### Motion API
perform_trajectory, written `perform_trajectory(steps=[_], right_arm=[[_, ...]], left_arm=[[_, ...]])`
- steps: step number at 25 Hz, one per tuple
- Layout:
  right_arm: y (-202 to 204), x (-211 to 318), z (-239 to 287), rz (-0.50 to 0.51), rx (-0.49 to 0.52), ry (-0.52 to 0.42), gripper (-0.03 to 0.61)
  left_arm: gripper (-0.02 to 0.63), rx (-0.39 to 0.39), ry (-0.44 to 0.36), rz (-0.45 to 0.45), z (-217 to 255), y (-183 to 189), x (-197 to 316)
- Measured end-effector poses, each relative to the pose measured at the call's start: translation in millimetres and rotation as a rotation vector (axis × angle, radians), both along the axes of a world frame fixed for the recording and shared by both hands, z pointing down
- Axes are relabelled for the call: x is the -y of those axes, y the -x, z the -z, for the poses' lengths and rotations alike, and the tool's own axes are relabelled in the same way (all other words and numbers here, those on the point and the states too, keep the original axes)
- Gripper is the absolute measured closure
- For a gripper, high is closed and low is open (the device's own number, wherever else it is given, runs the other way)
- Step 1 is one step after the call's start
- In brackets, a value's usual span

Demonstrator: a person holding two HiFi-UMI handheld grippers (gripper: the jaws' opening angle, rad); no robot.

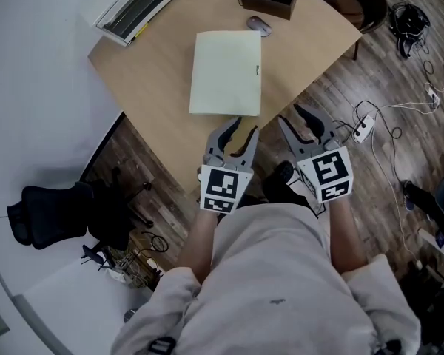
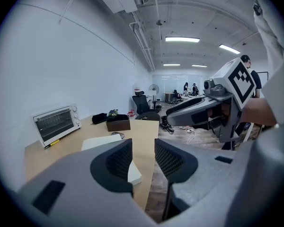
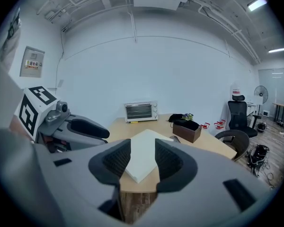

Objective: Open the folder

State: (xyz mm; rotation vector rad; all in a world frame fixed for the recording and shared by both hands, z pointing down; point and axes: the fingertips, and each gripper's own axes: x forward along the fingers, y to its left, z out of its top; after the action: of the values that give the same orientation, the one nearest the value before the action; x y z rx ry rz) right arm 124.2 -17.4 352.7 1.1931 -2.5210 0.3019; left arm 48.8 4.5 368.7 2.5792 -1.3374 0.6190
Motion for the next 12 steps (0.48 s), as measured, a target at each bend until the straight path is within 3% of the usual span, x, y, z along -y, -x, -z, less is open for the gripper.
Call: perform_trajectory(steps=[12], right_arm=[[-13, -2, -23, 0.026, 0.009, 0.052, 0.422]], left_arm=[[0.454, 0.108, 0.053, 0.011, -29, -1, -12]])
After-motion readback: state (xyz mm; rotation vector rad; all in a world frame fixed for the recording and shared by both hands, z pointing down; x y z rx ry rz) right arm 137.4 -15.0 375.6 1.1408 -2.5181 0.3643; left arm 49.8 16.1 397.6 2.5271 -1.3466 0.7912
